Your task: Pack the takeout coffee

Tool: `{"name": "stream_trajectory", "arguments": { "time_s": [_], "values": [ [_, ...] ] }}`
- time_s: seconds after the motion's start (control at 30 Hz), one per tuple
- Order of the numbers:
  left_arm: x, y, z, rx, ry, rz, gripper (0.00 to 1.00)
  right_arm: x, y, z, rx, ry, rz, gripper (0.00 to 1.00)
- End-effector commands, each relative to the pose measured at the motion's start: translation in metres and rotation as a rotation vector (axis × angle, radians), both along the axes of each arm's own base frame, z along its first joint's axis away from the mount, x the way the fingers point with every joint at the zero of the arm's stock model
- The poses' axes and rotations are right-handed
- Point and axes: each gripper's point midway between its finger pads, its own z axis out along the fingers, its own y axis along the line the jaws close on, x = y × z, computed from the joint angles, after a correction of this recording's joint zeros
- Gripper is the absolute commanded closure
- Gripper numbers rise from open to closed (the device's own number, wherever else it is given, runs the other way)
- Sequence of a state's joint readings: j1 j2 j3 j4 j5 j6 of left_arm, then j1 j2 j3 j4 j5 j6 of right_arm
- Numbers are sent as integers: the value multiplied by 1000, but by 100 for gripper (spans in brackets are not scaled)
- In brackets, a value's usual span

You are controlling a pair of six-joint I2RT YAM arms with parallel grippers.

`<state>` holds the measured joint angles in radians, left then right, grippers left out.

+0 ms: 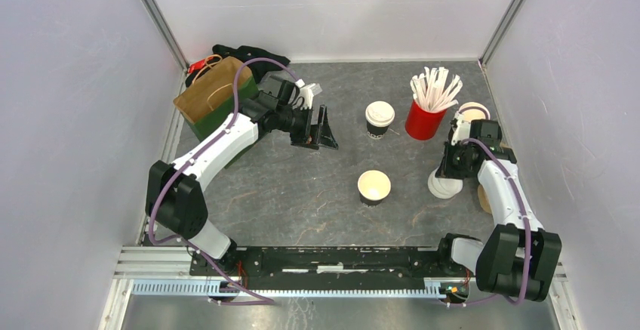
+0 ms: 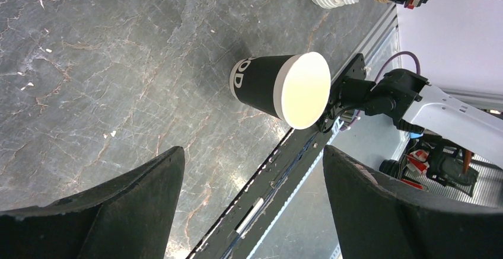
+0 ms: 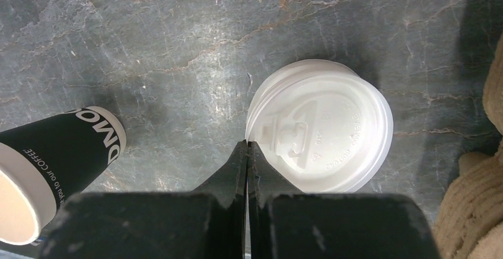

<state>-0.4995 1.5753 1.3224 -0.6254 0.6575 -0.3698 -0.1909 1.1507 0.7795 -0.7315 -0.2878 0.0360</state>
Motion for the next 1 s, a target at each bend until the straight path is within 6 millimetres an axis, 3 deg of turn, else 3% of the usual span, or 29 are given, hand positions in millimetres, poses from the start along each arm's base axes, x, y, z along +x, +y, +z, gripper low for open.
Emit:
{"name": "stream_trajectory", "arguments": {
  "time_s": [0.0, 0.47, 0.73, 0.97],
  "values": [
    [-3, -5, 22, -57, -26, -2, 8, 12, 8, 4, 51, -43, 24, 100],
    [-4, -6, 20, -67, -15, -1, 8, 5, 15, -15, 145, -27, 13, 94],
    [-3, -8, 22, -73, -14, 1, 8, 5, 16, -15, 165, -36, 4, 92],
    [-2, -9, 23, -85, -7, -2, 8, 5, 17, -15, 197, -41, -17, 100]
  ]
}}
